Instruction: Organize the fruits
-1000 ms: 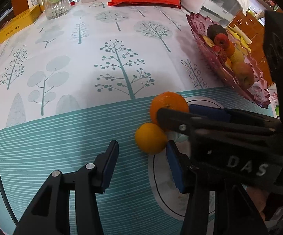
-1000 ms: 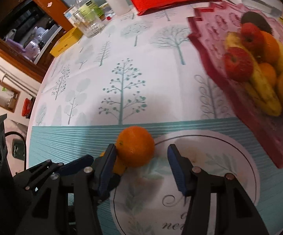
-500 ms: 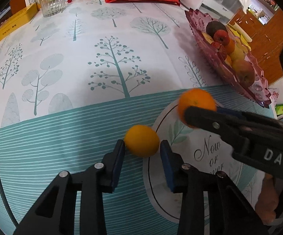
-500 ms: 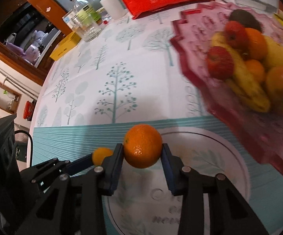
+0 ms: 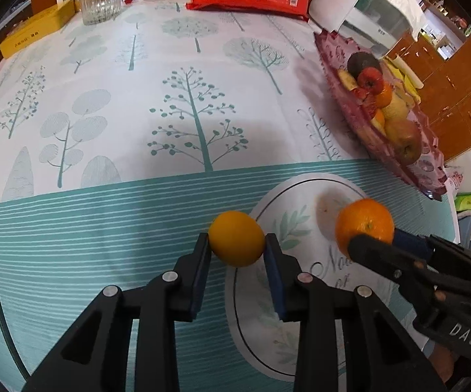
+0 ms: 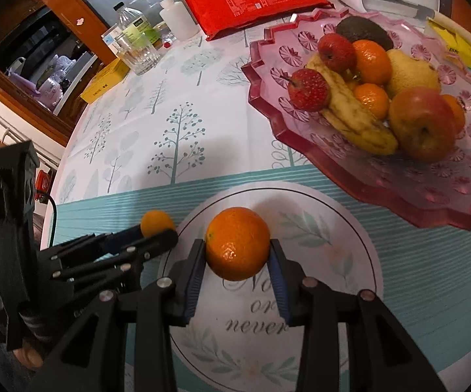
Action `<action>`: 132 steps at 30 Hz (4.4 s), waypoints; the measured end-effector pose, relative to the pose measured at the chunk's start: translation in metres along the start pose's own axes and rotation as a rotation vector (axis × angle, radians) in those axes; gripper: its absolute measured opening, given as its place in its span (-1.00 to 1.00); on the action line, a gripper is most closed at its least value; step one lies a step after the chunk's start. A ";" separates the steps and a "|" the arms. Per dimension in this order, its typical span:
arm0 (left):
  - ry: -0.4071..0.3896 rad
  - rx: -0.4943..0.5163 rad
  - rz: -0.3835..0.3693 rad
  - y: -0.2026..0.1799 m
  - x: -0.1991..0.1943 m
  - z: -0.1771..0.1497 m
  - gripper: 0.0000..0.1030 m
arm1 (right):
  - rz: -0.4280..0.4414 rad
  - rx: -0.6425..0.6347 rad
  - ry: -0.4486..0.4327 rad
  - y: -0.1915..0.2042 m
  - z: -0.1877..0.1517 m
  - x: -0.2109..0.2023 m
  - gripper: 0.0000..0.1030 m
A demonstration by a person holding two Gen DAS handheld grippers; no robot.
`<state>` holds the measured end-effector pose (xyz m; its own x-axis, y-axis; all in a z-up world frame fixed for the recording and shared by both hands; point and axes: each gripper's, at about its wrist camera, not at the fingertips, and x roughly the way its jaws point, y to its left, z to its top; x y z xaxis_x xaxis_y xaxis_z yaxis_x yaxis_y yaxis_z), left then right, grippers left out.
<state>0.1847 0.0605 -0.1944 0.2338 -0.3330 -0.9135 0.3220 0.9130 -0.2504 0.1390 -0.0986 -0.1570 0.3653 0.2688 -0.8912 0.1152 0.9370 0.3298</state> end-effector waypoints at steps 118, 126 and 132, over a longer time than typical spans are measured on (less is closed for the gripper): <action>-0.273 -0.064 0.317 -0.171 -0.208 -0.065 0.72 | -0.128 -0.070 -0.266 -0.063 -0.048 -0.240 0.06; -0.273 -0.104 0.343 -0.158 -0.214 -0.084 0.72 | -0.219 -0.100 -0.287 -0.037 -0.069 -0.247 0.16; -0.290 -0.083 0.344 -0.162 -0.219 -0.089 0.72 | -0.245 -0.106 -0.272 -0.026 -0.076 -0.243 0.16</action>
<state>0.0002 0.0066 0.0176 0.5655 -0.0489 -0.8233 0.1090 0.9939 0.0158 -0.0233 -0.1708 0.0272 0.5721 -0.0219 -0.8199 0.1384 0.9879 0.0701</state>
